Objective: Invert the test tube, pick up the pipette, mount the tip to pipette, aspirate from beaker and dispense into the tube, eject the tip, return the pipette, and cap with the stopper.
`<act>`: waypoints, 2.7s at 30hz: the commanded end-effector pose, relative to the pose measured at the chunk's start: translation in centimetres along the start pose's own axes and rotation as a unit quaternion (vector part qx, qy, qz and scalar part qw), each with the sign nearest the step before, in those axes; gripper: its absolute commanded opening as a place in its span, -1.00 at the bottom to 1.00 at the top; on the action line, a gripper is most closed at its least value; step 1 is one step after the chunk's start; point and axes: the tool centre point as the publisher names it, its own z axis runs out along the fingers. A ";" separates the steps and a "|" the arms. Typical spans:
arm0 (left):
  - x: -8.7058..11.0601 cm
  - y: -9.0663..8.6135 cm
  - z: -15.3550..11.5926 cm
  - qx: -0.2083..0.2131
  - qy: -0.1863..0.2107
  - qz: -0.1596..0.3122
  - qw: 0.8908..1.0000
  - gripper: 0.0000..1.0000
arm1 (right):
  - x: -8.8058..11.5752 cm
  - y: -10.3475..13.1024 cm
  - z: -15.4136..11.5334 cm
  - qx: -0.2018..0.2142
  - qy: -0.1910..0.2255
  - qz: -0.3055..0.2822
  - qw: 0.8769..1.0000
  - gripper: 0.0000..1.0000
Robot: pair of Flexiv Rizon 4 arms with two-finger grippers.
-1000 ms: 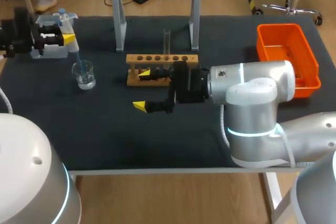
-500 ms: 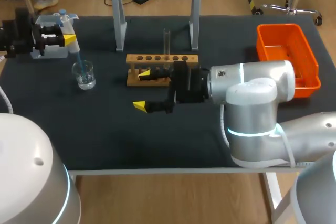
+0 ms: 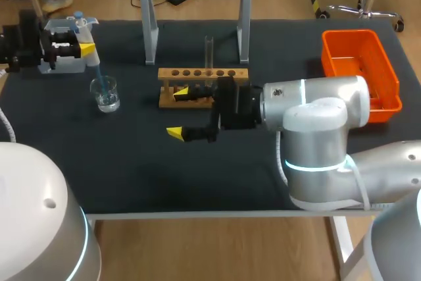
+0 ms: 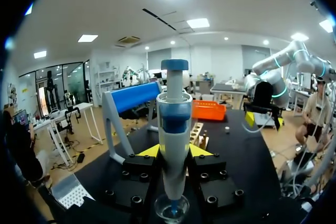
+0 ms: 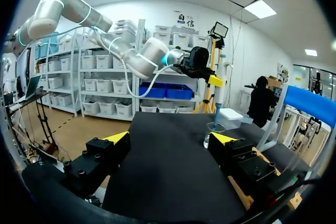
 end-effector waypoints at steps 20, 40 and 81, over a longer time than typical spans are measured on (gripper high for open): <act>0.0 0.0 0.0 0.001 -0.001 0.001 1.000 -1.00 | -0.1 0.4 0.6 0.010 -0.005 -0.013 1.000 1.00; 0.0 0.0 0.0 0.001 -0.001 0.001 1.000 -1.00 | -1.8 0.0 3.7 0.074 -0.039 -0.010 0.996 1.00; 0.0 0.0 0.0 0.001 -0.001 0.001 1.000 -1.00 | -2.6 0.8 5.0 0.082 -0.078 -0.015 0.993 1.00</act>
